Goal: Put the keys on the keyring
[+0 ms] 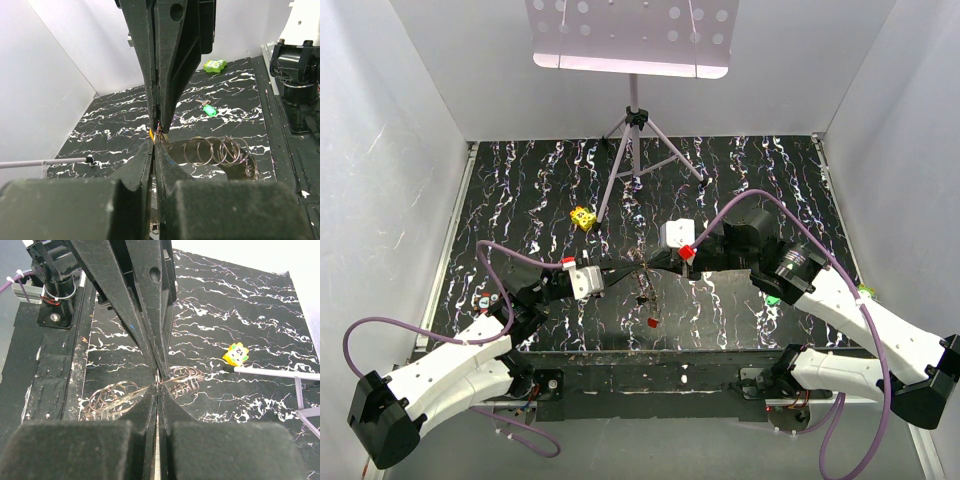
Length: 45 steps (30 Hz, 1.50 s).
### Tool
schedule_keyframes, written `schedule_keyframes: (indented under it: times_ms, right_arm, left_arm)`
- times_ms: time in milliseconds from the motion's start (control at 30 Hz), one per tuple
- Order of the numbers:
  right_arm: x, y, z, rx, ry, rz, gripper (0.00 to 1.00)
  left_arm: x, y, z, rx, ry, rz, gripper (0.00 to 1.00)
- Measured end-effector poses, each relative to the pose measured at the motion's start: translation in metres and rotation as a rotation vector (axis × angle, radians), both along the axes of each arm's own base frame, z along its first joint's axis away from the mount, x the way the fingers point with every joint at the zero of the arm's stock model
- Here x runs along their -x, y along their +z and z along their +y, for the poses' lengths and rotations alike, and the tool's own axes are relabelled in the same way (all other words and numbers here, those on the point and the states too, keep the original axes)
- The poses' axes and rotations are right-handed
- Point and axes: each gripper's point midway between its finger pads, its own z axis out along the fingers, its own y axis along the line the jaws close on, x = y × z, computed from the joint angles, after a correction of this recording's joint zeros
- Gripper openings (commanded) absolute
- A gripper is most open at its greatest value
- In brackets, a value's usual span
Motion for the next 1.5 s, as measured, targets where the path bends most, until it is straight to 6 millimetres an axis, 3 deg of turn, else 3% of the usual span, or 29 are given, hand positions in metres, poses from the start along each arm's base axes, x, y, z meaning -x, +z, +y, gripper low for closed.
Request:
schedule_keyframes:
  times_ms: [433, 1500]
  right_arm:
    - [0.000, 0.013, 0.004, -0.029, 0.006, 0.002, 0.01]
    - [-0.002, -0.002, -0.007, 0.056, -0.005, -0.037, 0.01]
  left_arm:
    - [-0.003, -0.019, -0.002, -0.056, 0.005, 0.048, 0.00]
    - [-0.005, -0.016, 0.001, -0.045, 0.026, 0.047, 0.00]
